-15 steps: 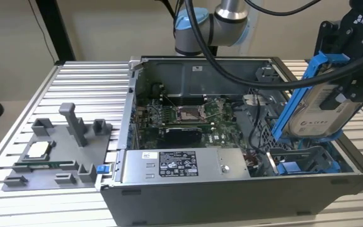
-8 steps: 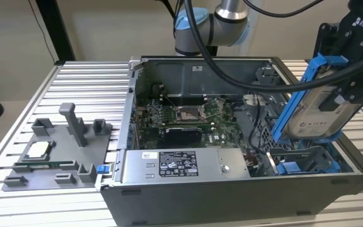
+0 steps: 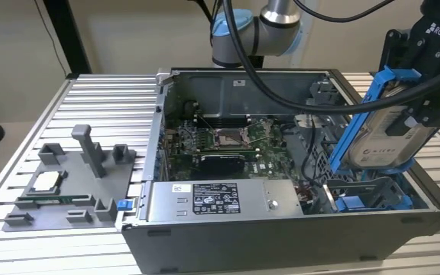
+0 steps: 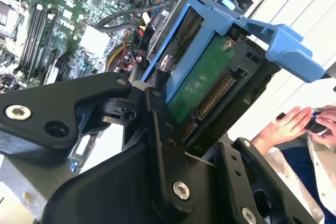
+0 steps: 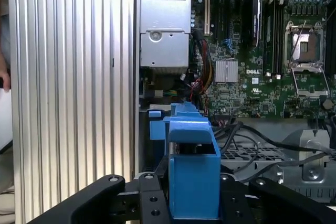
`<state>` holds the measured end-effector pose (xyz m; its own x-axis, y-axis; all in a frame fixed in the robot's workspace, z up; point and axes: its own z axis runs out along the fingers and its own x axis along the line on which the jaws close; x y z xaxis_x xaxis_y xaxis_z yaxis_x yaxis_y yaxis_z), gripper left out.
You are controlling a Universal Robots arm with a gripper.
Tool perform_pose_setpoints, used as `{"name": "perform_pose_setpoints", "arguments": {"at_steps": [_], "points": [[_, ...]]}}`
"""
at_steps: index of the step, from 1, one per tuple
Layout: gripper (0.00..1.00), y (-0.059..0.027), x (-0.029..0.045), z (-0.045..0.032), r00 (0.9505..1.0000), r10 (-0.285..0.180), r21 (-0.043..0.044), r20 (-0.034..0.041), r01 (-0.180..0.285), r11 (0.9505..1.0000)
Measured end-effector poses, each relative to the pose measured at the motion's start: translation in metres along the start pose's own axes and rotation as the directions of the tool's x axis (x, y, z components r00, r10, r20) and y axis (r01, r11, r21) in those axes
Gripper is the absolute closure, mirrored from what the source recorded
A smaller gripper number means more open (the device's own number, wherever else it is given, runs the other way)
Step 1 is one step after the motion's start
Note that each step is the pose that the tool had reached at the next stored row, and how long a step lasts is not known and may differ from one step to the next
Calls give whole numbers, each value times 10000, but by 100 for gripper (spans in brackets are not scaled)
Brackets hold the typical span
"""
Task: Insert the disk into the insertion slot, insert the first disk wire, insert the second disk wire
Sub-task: 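Insert the disk into the insertion slot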
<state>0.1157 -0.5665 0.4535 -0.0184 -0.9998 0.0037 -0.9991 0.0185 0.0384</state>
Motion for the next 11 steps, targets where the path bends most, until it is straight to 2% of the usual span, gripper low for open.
{"name": "perform_pose_setpoints", "arguments": {"at_steps": [5, 11], "points": [[100, 0, 0, 12, 10000, 0, 0, 3, 0, 10000], [100, -11, 1, 75, 10000, -1, 0, 3, 1, 10000]]}}
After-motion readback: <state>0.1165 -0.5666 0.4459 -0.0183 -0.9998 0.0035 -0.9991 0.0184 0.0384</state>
